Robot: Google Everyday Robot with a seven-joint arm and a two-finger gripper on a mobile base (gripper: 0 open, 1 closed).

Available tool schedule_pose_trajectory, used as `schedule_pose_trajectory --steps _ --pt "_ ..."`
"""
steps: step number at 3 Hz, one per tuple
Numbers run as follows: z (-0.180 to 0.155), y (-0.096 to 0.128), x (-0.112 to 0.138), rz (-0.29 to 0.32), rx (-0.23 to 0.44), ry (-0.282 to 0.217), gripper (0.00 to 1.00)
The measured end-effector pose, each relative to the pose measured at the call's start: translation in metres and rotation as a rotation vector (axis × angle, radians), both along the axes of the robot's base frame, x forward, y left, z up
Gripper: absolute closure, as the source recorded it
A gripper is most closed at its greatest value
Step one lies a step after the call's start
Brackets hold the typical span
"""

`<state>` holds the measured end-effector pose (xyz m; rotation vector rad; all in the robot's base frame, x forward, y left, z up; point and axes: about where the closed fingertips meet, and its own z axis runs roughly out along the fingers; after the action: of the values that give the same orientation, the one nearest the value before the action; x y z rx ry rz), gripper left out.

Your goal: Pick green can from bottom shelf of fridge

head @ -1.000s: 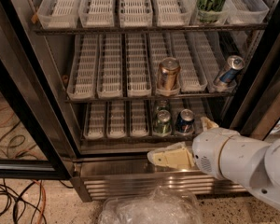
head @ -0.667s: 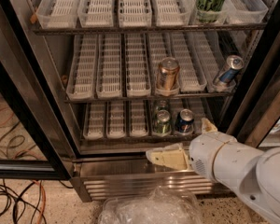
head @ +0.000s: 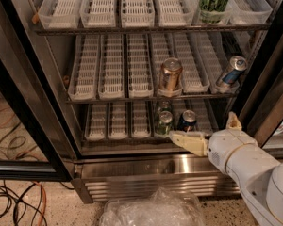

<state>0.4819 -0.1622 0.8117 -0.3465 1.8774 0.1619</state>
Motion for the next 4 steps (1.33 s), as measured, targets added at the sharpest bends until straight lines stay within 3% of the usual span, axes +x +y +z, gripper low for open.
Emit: schedule_pose_trajectory --steps 1,2,3,4 --pt "-0.023 -0.018 -0.014 -0.04 -0.051 -0.071 0.0" --pt "-0.013 -0.003 -0.012 -0.012 -0.003 -0.124 0.0" --pt "-0.013 -0.002 -0.012 -0.01 -0.002 -0.123 0.0" --pt "0.002 0.0 -0.01 -0.008 -0.019 -0.157 0.0"
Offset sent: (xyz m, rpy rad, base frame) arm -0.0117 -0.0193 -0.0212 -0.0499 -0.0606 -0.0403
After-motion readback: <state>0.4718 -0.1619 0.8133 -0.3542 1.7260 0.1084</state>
